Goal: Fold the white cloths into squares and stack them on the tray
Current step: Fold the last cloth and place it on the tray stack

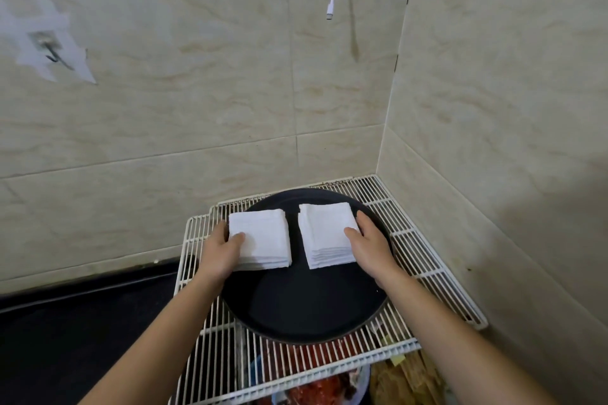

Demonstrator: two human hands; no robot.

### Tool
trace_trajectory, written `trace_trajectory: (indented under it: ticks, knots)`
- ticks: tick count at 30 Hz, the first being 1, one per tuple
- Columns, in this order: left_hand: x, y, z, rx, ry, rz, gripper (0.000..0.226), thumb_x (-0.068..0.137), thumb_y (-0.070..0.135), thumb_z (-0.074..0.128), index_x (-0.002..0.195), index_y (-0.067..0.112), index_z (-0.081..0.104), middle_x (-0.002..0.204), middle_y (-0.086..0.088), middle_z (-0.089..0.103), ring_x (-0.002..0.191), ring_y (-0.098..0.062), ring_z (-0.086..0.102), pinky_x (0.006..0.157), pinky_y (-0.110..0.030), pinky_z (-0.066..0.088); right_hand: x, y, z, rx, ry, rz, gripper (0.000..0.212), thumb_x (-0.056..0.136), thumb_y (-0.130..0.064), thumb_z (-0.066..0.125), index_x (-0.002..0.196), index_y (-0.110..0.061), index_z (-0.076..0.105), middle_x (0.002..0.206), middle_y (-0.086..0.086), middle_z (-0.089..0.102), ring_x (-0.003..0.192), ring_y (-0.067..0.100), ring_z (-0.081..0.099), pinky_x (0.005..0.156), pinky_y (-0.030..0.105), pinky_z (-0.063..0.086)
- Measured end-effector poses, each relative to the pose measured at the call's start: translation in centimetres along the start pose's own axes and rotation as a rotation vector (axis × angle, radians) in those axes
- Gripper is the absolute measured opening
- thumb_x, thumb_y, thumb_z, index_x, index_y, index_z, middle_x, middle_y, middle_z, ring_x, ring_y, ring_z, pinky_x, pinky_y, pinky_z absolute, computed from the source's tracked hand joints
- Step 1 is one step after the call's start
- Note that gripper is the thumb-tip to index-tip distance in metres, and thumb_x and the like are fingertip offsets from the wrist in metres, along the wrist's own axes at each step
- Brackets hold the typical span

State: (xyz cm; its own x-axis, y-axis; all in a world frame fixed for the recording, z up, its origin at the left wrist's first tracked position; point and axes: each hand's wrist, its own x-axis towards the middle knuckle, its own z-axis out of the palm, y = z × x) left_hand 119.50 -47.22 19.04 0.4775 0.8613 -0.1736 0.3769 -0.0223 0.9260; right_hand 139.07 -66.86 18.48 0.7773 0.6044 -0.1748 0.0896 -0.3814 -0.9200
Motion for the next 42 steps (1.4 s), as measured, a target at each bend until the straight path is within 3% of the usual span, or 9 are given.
trace_trajectory:
  ticks: [6,13,19,24,28,30,33,37,42]
  knots:
    - [-0.4,0.7,0.9,-0.150,0.016,-0.078,0.034,0.095,0.005,0.049,0.127,0.014,0.057,0.116,-0.007,0.065,0.104,-0.027,0.061,0.080,-0.037,0.048,-0.9,-0.1,0.8,-0.010,0.024,-0.039,0.046,0.100,-0.016,0.043,0.145,-0.024,0.046,0.130,-0.005,0.058,0.114,0.015,0.055,0.091,0.032,0.044]
    - [-0.1,1.3,2.5,-0.210,-0.024,-0.139,0.034,0.094,-0.002,0.043,0.120,0.015,0.059,0.104,-0.005,0.066,0.087,-0.020,0.062,0.065,-0.030,0.047,-1.0,0.0,1.7,0.012,0.096,-0.039,0.049,0.096,-0.011,0.038,0.142,-0.026,0.049,0.124,-0.007,0.062,0.113,0.016,0.058,0.092,0.034,0.048]
    - [-0.2,1.1,3.3,-0.259,-0.083,-0.146,0.041,0.090,-0.002,0.042,0.121,0.015,0.062,0.112,-0.010,0.070,0.100,-0.029,0.065,0.084,-0.039,0.053,-1.5,-0.4,2.5,0.024,0.119,-0.037,0.056,0.100,-0.010,0.039,0.156,-0.020,0.034,0.142,-0.009,0.049,0.130,0.013,0.045,0.104,0.027,0.036]
    - [0.7,0.9,2.0,-0.170,-0.112,-0.137,0.033,0.099,0.014,0.050,0.131,0.010,0.057,0.131,-0.016,0.063,0.115,-0.033,0.061,0.099,-0.044,0.048,-1.6,0.1,1.7,-0.049,0.166,-0.060,0.055,0.102,-0.019,0.045,0.156,-0.019,0.032,0.158,-0.001,0.038,0.144,0.019,0.036,0.118,0.037,0.032]
    - [2.8,3.2,0.5,0.284,0.073,0.227,0.054,0.104,0.032,0.047,0.150,0.005,0.038,0.155,-0.011,0.040,0.143,-0.027,0.036,0.115,-0.036,0.027,-3.1,-0.2,0.9,-0.051,0.256,-0.342,0.025,0.099,-0.016,0.056,0.120,-0.024,0.068,0.119,-0.012,0.068,0.112,0.002,0.061,0.099,0.030,0.053]
    - [4.5,5.2,0.7,0.398,-0.014,0.376,0.048,0.104,0.035,0.045,0.142,0.006,0.050,0.146,-0.011,0.051,0.137,-0.027,0.045,0.109,-0.033,0.033,-3.7,-0.3,1.5,0.010,-0.022,-0.302,0.025,0.097,-0.008,0.057,0.101,-0.025,0.075,0.096,-0.010,0.076,0.097,0.003,0.069,0.090,0.027,0.056]
    - [6.7,7.5,2.1,0.519,-0.326,0.348,0.046,0.105,0.042,0.041,0.119,0.007,0.066,0.121,-0.010,0.069,0.117,-0.027,0.060,0.094,-0.029,0.040,-4.4,-0.1,3.7,-0.033,-0.374,-0.241,0.032,0.096,0.000,0.052,0.102,-0.017,0.078,0.098,-0.003,0.078,0.096,0.009,0.072,0.090,0.027,0.056]
    - [9.0,8.3,3.9,0.656,-0.590,0.177,0.062,0.098,0.065,0.035,0.120,0.019,0.069,0.119,0.002,0.068,0.114,-0.019,0.062,0.107,-0.034,0.041,-4.1,-0.1,6.3,-0.086,-0.418,-0.259,0.032,0.095,-0.002,0.050,0.112,-0.011,0.076,0.109,0.001,0.076,0.103,0.004,0.069,0.101,0.025,0.052]
    - [10.3,8.0,4.3,0.695,-0.709,0.090,0.055,0.098,0.063,0.039,0.117,0.023,0.071,0.122,0.003,0.068,0.113,-0.020,0.063,0.110,-0.041,0.042,-2.9,-0.5,6.7,-0.090,-0.391,-0.236,0.033,0.096,-0.006,0.050,0.112,-0.016,0.077,0.110,-0.005,0.076,0.106,-0.002,0.067,0.106,0.027,0.048]
